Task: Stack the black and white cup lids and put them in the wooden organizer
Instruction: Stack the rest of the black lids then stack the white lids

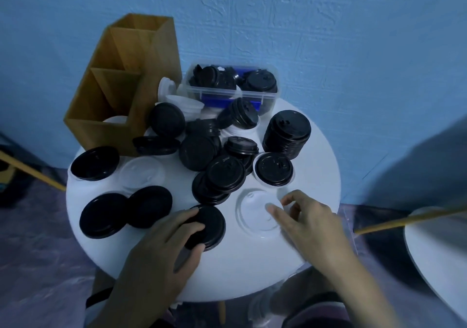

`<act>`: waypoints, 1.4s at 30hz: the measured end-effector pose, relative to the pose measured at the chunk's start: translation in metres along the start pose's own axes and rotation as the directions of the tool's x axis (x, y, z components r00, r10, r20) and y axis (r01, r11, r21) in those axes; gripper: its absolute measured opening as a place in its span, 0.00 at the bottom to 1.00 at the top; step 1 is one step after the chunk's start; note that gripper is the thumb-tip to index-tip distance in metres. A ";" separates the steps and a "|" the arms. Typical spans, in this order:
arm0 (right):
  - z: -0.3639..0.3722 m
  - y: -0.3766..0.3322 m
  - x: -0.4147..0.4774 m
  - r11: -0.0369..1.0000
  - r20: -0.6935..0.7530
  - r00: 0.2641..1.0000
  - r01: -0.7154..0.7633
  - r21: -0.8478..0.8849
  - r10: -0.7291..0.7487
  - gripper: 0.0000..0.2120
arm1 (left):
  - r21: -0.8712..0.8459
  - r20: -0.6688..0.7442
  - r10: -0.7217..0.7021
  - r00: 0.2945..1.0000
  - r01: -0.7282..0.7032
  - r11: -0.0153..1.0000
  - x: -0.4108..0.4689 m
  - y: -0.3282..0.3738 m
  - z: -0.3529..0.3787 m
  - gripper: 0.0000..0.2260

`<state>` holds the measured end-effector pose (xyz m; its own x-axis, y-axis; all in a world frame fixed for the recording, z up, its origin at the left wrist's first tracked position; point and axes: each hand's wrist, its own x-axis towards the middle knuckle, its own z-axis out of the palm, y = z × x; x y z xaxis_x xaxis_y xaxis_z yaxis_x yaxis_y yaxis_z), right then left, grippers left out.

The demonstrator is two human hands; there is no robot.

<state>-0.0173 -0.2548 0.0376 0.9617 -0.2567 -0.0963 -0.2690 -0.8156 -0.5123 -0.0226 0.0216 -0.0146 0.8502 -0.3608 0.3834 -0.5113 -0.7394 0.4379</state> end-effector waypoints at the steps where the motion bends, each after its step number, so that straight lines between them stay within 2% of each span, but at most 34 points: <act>1: 0.003 -0.003 0.001 1.000 -0.007 1.000 0.026 -0.007 -0.026 0.20 | 0.000 0.008 -0.006 1.000 0.006 1.000 -0.001 0.000 0.000 0.15; 4: 0.006 -0.004 -0.002 0.995 0.051 0.993 0.102 0.013 -0.102 0.25 | -0.001 0.035 -0.047 0.998 0.047 0.999 0.000 0.002 0.002 0.19; 7: 0.002 -0.007 -0.009 0.980 0.153 0.968 0.200 0.015 -0.200 0.37 | -0.011 0.044 -0.078 0.996 0.078 0.997 0.005 0.004 0.004 0.23; 9: 0.003 -0.008 -0.010 0.961 0.178 0.946 0.275 0.001 -0.271 0.41 | -0.028 0.040 -0.088 0.995 0.090 0.996 0.007 0.006 0.006 0.23; 12: 0.005 -0.003 -0.007 0.936 0.132 0.927 0.352 0.007 -0.350 0.38 | -0.063 0.044 -0.082 0.996 0.085 0.994 0.007 0.008 0.008 0.22; 15: -0.006 0.000 -0.002 0.941 0.028 0.945 0.322 0.105 -0.327 0.35 | -0.121 0.059 -0.093 0.994 0.100 0.988 0.006 0.005 0.008 0.23; 20: -0.022 -0.018 0.015 0.924 -0.001 0.948 0.311 0.222 -0.319 0.25 | -0.150 0.064 -0.099 0.993 0.108 0.983 0.005 0.004 0.011 0.24; 25: -0.013 -0.062 0.067 0.914 -0.118 0.918 0.392 0.108 -0.380 0.28 | -0.161 0.092 -0.056 0.994 0.070 0.984 0.013 0.009 0.014 0.24; 28: -0.003 -0.076 0.091 0.931 -0.066 0.931 0.363 0.037 -0.360 0.29 | -0.162 0.129 -0.034 0.991 0.055 0.985 0.016 0.013 0.015 0.25; 31: -0.005 -0.059 0.083 0.925 -0.127 0.921 0.376 0.047 -0.368 0.20 | -0.165 0.123 -0.066 0.990 0.086 0.982 0.017 0.015 0.015 0.25; 33: -0.010 -0.032 0.070 0.944 -0.188 0.930 0.328 0.029 -0.317 0.15 | -0.153 0.111 -0.086 0.990 0.102 0.983 0.017 0.015 0.015 0.26; 38: -0.004 0.013 0.053 0.978 -0.121 0.970 0.208 -0.027 -0.210 0.28 | -0.122 0.156 -0.046 0.987 0.065 0.990 0.023 0.020 0.016 0.26; 42: -0.002 0.015 0.055 0.979 -0.138 0.970 0.204 0.015 -0.200 0.27 | -0.121 0.190 -0.001 0.982 0.025 0.992 0.029 0.030 0.020 0.26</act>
<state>0.0310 -0.2824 0.0262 0.9794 -0.1575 0.1264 -0.0666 -0.8426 -0.5344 -0.0108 -0.0228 -0.0069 0.8592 -0.4614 0.2209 -0.5014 -0.6742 0.5422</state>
